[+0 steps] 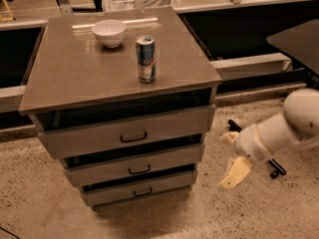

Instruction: Open middle drawer

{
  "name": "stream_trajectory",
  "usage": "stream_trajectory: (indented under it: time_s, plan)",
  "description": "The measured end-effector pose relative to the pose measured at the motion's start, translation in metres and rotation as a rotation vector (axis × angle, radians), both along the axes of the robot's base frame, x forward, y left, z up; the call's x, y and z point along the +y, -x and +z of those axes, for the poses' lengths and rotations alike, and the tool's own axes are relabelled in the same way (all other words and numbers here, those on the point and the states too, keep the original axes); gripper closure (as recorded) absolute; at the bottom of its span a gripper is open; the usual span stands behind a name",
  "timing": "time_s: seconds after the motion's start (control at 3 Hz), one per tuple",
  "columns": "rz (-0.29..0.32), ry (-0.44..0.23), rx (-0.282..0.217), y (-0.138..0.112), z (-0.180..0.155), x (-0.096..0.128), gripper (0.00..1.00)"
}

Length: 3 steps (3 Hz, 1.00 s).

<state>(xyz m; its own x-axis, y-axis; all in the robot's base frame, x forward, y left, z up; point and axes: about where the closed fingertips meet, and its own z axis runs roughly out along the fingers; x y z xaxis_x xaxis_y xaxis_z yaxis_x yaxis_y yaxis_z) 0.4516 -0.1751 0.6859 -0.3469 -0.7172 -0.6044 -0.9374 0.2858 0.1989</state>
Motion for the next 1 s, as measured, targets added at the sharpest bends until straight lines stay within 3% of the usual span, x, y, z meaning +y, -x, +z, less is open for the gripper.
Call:
stream_trajectory:
  time_s: [0.33, 0.67, 1.0]
  plan:
    - [-0.004, -0.071, -0.091, -0.022, -0.052, 0.017, 0.00]
    - [-0.015, -0.067, -0.118, -0.030, -0.054, 0.017, 0.00]
    - [0.026, -0.018, -0.137, -0.028, -0.066, 0.031, 0.00]
